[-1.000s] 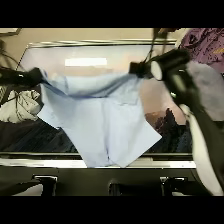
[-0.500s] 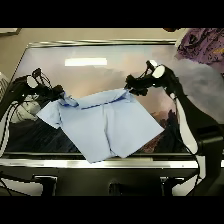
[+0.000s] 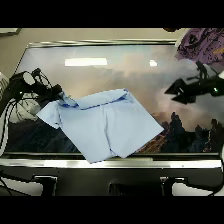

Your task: Fold the clothes and pants, and hang the long-sleeved shirts on hangers.

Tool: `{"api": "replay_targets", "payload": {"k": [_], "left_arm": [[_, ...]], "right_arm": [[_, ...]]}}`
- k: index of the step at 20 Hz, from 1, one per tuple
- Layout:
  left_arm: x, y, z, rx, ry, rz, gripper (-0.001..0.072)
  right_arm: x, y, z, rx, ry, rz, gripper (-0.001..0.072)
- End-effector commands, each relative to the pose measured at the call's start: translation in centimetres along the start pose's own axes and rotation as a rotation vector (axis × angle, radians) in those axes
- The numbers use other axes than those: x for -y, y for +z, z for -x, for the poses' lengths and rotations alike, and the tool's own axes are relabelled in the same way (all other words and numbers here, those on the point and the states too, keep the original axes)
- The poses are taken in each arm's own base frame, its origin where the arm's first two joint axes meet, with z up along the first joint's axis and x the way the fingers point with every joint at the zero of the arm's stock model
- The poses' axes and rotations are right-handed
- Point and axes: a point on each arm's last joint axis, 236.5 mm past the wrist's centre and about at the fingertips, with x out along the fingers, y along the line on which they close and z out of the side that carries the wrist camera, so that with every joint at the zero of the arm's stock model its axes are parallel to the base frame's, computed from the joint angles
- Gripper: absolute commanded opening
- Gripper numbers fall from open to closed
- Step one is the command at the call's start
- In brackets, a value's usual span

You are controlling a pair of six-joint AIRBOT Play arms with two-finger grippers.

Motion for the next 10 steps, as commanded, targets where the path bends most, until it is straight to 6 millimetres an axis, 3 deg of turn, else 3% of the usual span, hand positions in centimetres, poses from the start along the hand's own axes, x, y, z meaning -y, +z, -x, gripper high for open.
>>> {"api": "replay_targets", "payload": {"k": [1,5,10], "left_arm": [[-0.2,-0.6,0.2,-0.030,0.010,0.001,0.0022],[-0.3,-0.7,0.2,-0.032,0.011,0.001,0.0022],[-0.3,-0.9,0.2,-0.040,0.012,0.001,0.0022]], "right_arm": [[6.5,-6.8,-1.2,-0.055,-0.045,-0.111,0.0568],[10.1,-11.6,-5.8,-0.103,-0.087,-0.202,0.0618],[11.7,-11.9,-8.0,-0.036,-0.092,-0.219,0.0616]]}}
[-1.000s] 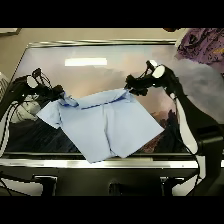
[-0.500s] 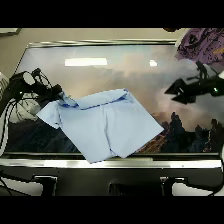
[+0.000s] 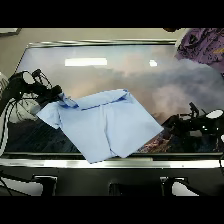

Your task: Fold the clothes and pants, and hang the long-sleeved shirts on hangers.

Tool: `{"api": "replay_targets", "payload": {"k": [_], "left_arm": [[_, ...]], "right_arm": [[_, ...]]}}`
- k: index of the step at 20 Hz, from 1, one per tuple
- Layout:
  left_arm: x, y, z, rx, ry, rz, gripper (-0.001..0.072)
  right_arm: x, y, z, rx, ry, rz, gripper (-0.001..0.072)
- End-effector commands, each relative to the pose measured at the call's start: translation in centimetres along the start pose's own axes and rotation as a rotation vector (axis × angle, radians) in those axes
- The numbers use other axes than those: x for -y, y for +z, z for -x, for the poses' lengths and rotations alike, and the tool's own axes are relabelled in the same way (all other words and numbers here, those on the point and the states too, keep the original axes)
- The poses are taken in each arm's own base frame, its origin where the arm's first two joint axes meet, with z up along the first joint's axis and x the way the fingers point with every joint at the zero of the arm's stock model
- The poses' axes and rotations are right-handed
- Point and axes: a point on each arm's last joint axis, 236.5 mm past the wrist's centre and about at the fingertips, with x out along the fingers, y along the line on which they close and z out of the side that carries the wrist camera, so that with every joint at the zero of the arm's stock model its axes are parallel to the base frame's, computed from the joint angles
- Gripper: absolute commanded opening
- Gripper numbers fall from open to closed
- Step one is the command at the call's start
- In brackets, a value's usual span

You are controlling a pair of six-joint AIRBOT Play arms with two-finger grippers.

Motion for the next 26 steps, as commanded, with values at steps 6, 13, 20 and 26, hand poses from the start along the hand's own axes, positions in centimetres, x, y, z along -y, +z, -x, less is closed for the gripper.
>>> {"api": "replay_targets", "payload": {"k": [6,13,20,26], "left_arm": [[-0.1,-0.4,0.0,-0.017,0.005,0.000,0.0022],[0.2,-0.6,0.0,-0.019,0.004,-0.007,0.0022],[0.0,-1.2,0.0,-0.044,0.013,-0.007,0.0022],[-0.1,-1.9,-1.1,-0.077,0.026,0.034,0.0021]], "right_arm": [[-1.1,0.8,-3.6,0.056,0.152,-0.049,0.0537],[-1.9,2.4,-3.0,0.078,0.177,-0.039,0.0037],[-8.5,19.6,10.6,0.514,0.118,0.036,0.0036],[-16.0,27.8,7.7,0.563,0.076,0.105,0.0036]]}}
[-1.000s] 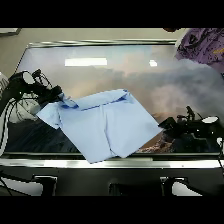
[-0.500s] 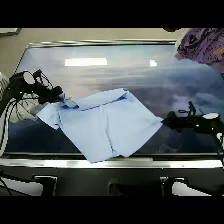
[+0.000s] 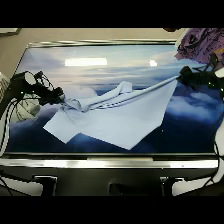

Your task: Fold the clothes and pants, and hang the long-sleeved shirts on hangers.

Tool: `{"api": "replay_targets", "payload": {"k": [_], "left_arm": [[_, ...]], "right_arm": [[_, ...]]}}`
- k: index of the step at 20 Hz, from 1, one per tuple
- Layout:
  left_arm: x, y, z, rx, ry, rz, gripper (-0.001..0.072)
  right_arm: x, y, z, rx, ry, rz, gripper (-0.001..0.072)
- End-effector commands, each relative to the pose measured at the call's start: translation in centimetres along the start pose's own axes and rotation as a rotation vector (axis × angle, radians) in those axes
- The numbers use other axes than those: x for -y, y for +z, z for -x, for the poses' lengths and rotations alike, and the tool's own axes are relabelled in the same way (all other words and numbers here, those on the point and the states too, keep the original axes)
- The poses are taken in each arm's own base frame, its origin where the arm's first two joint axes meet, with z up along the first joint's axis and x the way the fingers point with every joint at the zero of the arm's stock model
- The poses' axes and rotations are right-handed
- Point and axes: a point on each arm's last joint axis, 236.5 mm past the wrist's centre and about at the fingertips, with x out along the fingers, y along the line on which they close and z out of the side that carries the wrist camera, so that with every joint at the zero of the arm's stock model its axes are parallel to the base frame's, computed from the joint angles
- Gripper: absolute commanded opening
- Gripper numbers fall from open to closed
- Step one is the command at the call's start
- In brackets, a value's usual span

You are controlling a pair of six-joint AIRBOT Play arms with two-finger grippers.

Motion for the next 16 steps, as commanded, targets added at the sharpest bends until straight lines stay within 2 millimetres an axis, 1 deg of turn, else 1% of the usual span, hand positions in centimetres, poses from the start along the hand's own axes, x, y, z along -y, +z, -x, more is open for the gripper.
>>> {"api": "replay_targets", "payload": {"k": [1,2,3,4,5,6,7,9,10,11,12,13,14,15,16], "left_arm": [[0.1,-0.5,-0.8,-0.021,0.009,0.014,0.0022],[0.2,-0.6,-1.0,-0.025,0.010,0.010,0.0021],[0.4,-0.7,-1.1,-0.027,0.010,0.006,0.0022],[0.5,-0.8,-1.2,-0.029,0.010,0.003,0.0022],[0.6,-0.9,-1.2,-0.030,0.011,0.000,0.0022],[0.6,-0.9,-1.3,-0.031,0.011,0.000,0.0022],[0.6,-0.9,-1.3,-0.031,0.011,0.000,0.0021],[0.5,-1.1,-1.3,-0.038,0.013,0.000,0.0022],[0.5,-1.2,-1.2,-0.044,0.016,0.000,0.0022],[0.4,-1.4,-1.2,-0.052,0.019,-0.001,0.0022],[0.3,-1.8,-1.2,-0.067,0.025,-0.001,0.0022],[0.1,-2.1,-1.2,-0.081,0.030,-0.001,0.0022],[0.0,-2.4,-1.1,-0.094,0.035,-0.002,0.0022],[-0.1,-2.5,-1.1,-0.101,0.038,-0.001,0.0022],[-0.1,-2.6,-1.1,-0.104,0.039,-0.001,0.0022]], "right_arm": [[-3.3,1.7,-4.7,0.013,-0.016,0.001,0.0037],[-3.8,0.7,-6.0,-0.015,-0.010,-0.018,0.0038],[-4.3,-0.6,-7.0,-0.053,-0.002,-0.034,0.0062],[-4.6,-1.4,-7.2,-0.084,0.003,-0.042,0.0111],[-4.9,-2.3,-7.0,-0.123,0.011,-0.049,0.0166],[-4.4,-3.0,-6.0,-0.168,0.002,-0.046,0.0225],[-3.4,-3.8,-4.5,-0.227,-0.012,-0.004,0.0235],[-1.2,-5.2,-0.9,-0.344,-0.030,0.076,0.0309],[0.1,-5.1,1.0,-0.370,-0.036,0.087,0.0333],[1.3,-4.7,2.9,-0.368,-0.044,0.078,0.0335],[2.2,-4.4,4.4,-0.361,-0.050,0.068,0.0336],[3.1,-4.7,5.7,-0.363,-0.052,0.059,0.0340],[3.6,-5.8,6.5,-0.380,-0.050,0.051,0.0394],[3.8,-7.6,6.8,-0.408,-0.037,0.031,0.0506],[3.7,-10.0,6.7,-0.434,-0.011,0.000,0.0574]]}}
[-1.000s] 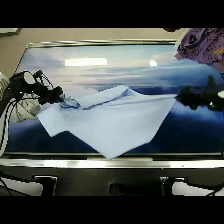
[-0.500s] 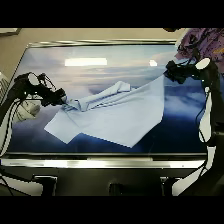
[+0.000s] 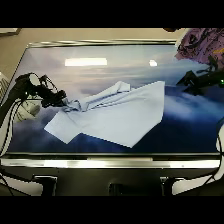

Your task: Fold the clothes and pants, and hang the long-sleeved shirts on hangers.

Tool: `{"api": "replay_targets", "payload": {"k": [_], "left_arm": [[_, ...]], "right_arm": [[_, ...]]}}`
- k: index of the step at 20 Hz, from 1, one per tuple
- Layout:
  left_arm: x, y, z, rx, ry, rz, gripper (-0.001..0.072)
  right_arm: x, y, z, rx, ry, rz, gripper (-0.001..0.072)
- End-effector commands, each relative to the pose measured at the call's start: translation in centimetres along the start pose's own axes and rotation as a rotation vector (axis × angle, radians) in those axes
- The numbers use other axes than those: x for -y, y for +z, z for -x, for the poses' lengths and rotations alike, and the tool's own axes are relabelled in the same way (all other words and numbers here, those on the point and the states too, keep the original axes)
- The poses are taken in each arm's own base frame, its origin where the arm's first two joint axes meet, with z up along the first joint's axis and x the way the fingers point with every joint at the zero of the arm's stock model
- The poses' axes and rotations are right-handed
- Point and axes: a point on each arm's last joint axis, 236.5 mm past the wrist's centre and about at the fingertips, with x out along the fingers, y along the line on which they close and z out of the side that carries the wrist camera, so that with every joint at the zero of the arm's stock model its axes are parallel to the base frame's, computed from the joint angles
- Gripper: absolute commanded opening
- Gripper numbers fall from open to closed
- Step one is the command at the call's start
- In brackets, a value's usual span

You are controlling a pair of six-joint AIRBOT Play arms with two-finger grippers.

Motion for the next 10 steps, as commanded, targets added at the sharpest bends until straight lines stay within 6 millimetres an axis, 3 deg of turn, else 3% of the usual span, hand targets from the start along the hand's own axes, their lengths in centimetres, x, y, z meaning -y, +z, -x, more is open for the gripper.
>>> {"api": "replay_targets", "payload": {"k": [1,7,10], "left_arm": [[-0.3,-0.7,0.0,-0.029,0.012,-0.001,0.0022],[-0.3,-0.7,0.0,-0.029,0.012,-0.001,0.0022],[-0.3,-0.7,0.0,-0.029,0.012,-0.001,0.0022]], "right_arm": [[0.4,-7.0,-0.7,-0.107,0.072,-0.043,0.0567],[-0.9,-24.0,-8.5,-0.268,0.089,-0.082,0.0554],[-1.9,-29.4,-11.1,-0.330,0.097,-0.098,0.0554]]}}
